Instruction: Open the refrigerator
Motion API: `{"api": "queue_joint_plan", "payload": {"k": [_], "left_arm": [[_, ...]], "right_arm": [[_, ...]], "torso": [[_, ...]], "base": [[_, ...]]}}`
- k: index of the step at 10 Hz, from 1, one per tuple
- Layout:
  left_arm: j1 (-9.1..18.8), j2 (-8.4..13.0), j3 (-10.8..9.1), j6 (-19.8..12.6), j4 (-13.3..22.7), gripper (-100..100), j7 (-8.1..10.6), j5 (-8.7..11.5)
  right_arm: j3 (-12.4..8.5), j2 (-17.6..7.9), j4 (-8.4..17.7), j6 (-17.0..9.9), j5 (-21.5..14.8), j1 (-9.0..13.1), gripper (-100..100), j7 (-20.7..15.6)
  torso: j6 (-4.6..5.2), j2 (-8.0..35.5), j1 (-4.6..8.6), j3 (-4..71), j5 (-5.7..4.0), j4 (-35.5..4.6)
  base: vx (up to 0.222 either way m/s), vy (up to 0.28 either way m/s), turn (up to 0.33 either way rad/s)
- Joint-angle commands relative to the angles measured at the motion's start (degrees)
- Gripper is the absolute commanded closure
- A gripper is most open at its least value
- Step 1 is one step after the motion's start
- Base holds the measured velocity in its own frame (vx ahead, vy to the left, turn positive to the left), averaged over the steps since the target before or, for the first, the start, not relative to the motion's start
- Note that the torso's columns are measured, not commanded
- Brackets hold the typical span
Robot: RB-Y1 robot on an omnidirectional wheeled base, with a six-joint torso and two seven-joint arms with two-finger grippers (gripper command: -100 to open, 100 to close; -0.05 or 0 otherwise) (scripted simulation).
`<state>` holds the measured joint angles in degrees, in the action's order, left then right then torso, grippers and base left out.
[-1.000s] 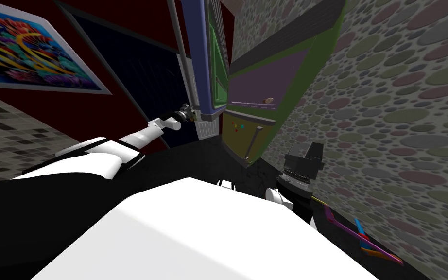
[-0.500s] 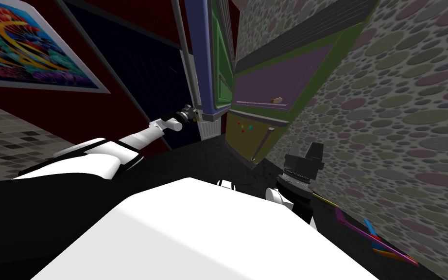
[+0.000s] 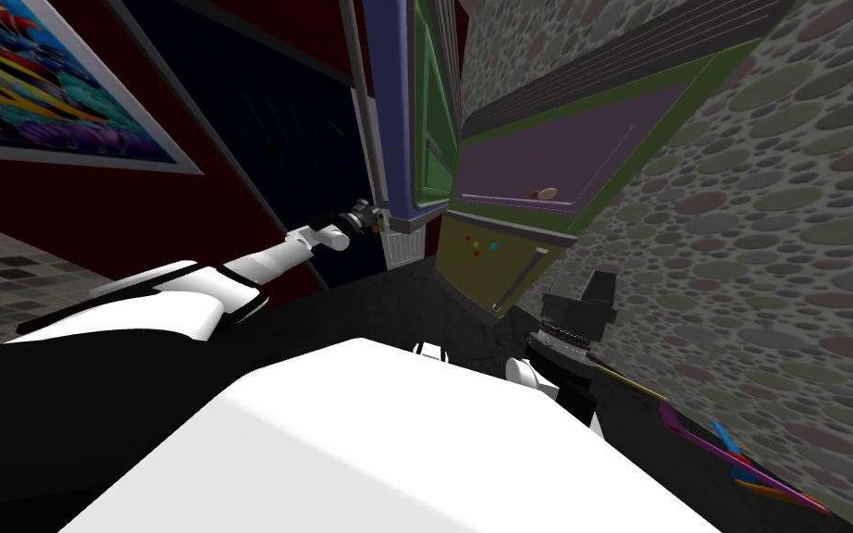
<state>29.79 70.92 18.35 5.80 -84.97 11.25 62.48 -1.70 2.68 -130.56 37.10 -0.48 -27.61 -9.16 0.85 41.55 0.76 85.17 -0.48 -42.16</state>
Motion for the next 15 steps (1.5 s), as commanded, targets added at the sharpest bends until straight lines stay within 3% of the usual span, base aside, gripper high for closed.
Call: {"api": "queue_joint_plan", "payload": {"k": [1, 5, 6, 8, 9, 10, 11, 15], "left_arm": [[0.2, 0.6, 0.65, 0.8, -3.0, 100, 0.02, 1.1], [0.1, 1.7, 2.43, 1.8, -6.3, 100, 0.26, 2.7], [0.1, 3.7, 2.27, 0.7, -6.3, -100, 0.83, 4.1], [1.0, 6.4, 2.16, -0.1, -7.5, -100, 1.72, 6.6], [1.5, 7.8, 2.11, -0.5, -8.1, -100, 2.17, 7.8], [1.1, 7.4, 2.65, 0.2, -7.5, -100, 2.38, 7.0], [1.1, 7.5, 2.53, -0.1, -7.6, 0, 2.29, 7.1], [1.1, 7.4, 2.55, 0.0, -7.6, 0, 2.3, 7.1]], "right_arm": [[0.0, 0.0, 0.0, 0.0, 0.0, 0.0, 0, 0.0], [0.0, 0.0, 0.0, 0.0, 0.0, 0.0, 0, 0.0], [0.0, 0.0, 0.0, 0.0, 0.0, 0.0, 0, 0.0], [0.0, 0.0, 0.0, 0.0, 0.0, 0.0, 0, 0.0], [0.0, 0.0, 0.0, 0.0, 0.0, 0.0, 0, 0.0], [0.0, 0.0, 0.0, 0.0, 0.0, 0.0, 0, 0.0], [0.0, 0.0, 0.0, 0.0, 0.0, 0.0, 0, 0.0], [0.0, 0.0, 0.0, 0.0, 0.0, 0.0, 0, 0.0]], "torso": [[-0.06, -0.1, 0.15, 0.0, -0.02, 0.0], [-0.02, -0.2, 0.08, 0.1, -0.05, 0.0], [-0.03, -0.1, -0.14, 0.1, 0.0, 0.0], [-0.71, 0.6, 0.34, -0.5, 0.1, -0.1], [-0.8, 0.8, -0.07, -0.6, 0.23, -0.2], [-0.65, 1.0, -0.41, -0.7, 0.28, -0.3], [-0.71, 1.0, -0.68, -0.7, 0.41, -0.2], [-0.88, 0.7, -0.83, -0.6, 0.51, -0.1]], "base": [[0.079, 0.281, -0.032], [0.061, 0.309, -0.068], [0.038, 0.19, 0.059], [0.058, -0.047, 0.112], [0.046, -0.066, 0.124], [0.02, -0.026, 0.028], [0.006, -0.007, -0.007], [0.0, -0.001, 0.0]]}}
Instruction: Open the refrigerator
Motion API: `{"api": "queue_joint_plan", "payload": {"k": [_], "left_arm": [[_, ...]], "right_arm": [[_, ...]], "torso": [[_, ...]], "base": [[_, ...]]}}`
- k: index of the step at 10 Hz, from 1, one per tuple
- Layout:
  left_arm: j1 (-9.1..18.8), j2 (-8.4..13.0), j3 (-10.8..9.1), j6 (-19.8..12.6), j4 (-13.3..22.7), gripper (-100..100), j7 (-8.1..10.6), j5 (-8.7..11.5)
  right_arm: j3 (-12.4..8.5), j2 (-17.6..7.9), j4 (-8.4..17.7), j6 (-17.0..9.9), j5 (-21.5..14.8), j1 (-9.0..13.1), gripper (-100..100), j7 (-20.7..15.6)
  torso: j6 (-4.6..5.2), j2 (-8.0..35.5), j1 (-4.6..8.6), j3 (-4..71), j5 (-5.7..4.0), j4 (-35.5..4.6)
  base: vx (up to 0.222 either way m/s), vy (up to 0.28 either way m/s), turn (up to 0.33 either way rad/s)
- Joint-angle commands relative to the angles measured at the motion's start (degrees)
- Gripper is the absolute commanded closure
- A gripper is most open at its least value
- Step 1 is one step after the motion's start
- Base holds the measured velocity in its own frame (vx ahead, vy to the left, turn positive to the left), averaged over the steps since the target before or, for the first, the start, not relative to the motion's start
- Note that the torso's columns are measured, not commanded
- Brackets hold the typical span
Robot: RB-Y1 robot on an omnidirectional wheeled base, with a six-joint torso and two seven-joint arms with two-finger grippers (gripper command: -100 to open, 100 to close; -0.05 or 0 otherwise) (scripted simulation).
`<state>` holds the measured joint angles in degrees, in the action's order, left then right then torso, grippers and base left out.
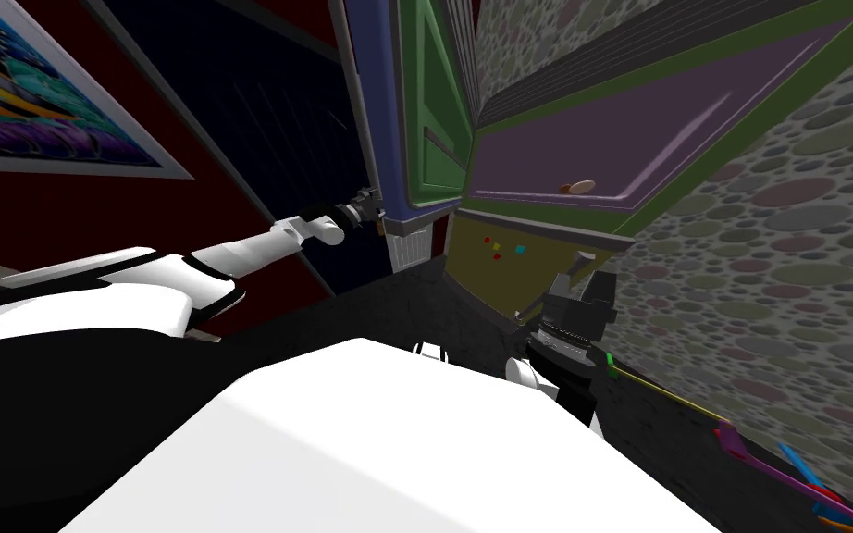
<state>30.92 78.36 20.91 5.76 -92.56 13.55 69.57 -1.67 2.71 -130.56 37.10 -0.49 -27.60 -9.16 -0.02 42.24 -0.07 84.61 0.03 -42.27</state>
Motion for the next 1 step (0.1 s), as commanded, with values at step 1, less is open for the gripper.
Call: {"api": "queue_joint_plan", "payload": {"k": [1], "left_arm": [[0.0, 0.0, 0.0, 0.0, 0.0, 0, 0.0, 0.0]], "right_arm": [[0.0, 0.0, 0.0, 0.0, 0.0, 0.0, 0, 0.0]], "torso": [[0.01, 0.0, 0.03, 0.0, -0.01, 0.0]], "base": [[0.0, 0.0, 0.0]]}}
